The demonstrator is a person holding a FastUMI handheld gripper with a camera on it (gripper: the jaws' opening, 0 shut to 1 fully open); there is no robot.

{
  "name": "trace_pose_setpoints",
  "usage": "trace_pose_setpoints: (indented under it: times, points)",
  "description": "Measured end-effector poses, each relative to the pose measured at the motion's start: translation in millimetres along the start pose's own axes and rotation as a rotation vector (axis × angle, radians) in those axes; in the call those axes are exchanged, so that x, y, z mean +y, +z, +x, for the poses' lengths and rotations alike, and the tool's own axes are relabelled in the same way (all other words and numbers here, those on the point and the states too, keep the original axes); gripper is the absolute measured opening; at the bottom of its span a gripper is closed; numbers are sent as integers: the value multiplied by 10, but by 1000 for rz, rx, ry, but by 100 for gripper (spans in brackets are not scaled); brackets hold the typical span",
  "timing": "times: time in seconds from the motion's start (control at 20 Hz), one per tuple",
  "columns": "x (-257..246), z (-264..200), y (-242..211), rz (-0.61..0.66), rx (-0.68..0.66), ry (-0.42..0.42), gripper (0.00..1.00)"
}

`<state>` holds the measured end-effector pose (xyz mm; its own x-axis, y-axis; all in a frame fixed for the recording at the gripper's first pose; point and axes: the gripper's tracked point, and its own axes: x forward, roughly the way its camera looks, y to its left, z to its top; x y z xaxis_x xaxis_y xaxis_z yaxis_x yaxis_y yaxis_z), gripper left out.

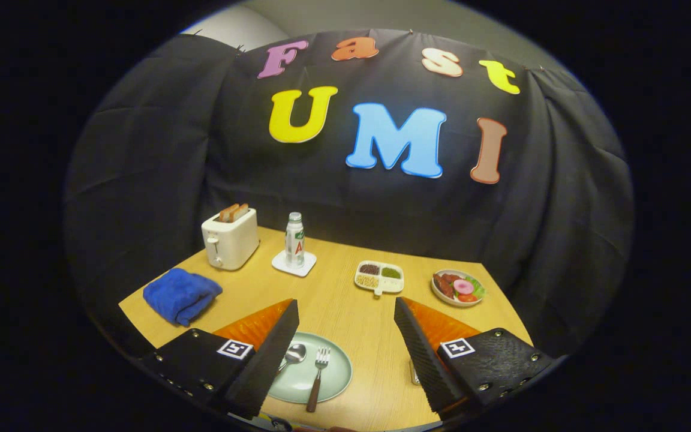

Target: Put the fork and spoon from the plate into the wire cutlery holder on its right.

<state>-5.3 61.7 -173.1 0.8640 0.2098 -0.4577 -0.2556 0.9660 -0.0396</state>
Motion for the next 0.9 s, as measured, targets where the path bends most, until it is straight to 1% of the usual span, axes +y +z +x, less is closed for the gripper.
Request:
trace_pose_setpoints:
  times: [0.1, 0.25, 0.4, 0.6, 0.75, 0.8, 0.9]
  points:
    - [31, 69, -178, -2, 54, 12, 98]
    - [97, 177, -571, -15, 182, 36, 98]
    - [150, 239, -1022, -44, 346, 54, 98]
    - [332, 312, -1591, -35, 558, 117, 98]
    - [399, 371, -1819, -46, 637, 129, 98]
    - [382, 404, -1876, -64, 653, 116, 98]
    - [427, 431, -1974, -45, 696, 126, 90]
